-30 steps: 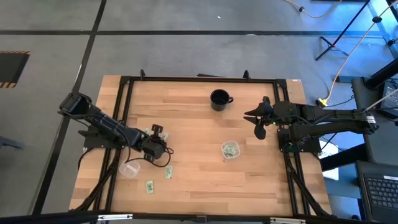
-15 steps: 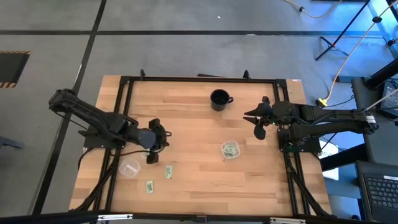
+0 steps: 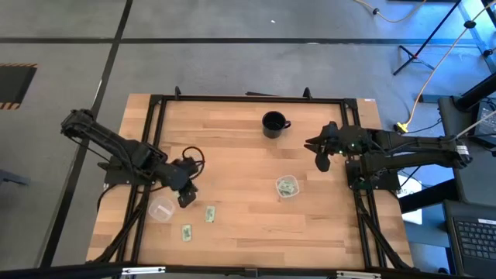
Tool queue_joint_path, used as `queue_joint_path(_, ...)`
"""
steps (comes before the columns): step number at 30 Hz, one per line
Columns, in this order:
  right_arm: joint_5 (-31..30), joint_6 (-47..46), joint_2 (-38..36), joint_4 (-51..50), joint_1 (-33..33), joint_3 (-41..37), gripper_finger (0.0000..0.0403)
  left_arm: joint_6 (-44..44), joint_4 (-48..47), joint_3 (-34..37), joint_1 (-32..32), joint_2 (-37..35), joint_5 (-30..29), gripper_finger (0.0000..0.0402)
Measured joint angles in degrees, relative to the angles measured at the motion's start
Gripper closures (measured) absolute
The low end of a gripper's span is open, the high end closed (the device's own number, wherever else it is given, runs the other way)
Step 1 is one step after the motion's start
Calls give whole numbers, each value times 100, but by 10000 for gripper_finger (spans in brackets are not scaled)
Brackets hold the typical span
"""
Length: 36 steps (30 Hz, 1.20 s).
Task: Pick and place Stevia / Truvia into bins
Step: Put the stevia packet into the left transparent container
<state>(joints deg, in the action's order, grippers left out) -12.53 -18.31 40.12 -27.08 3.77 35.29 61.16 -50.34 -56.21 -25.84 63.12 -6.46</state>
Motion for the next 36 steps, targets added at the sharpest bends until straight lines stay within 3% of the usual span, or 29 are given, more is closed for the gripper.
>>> queue_joint_path(9, -4, 268, 0, -46, 431, 0, 308, 2054, -1138, -73, -532, 23, 1498, 400)
queue_joint_path(16, -3, 359, 0, 29, 665, 0, 308, 3387, -2147, -97, -1162, 191, 1313, 400)
queue_joint_path(26, -3, 366, 64, 20, 776, 0, 308, 3354, -2116, 94, -1437, 1185, 1209, 400)
queue_joint_path(36, -2, 359, 406, 79, 776, 0, 308, 2332, -2101, 98, -1417, 2347, 1516, 399)
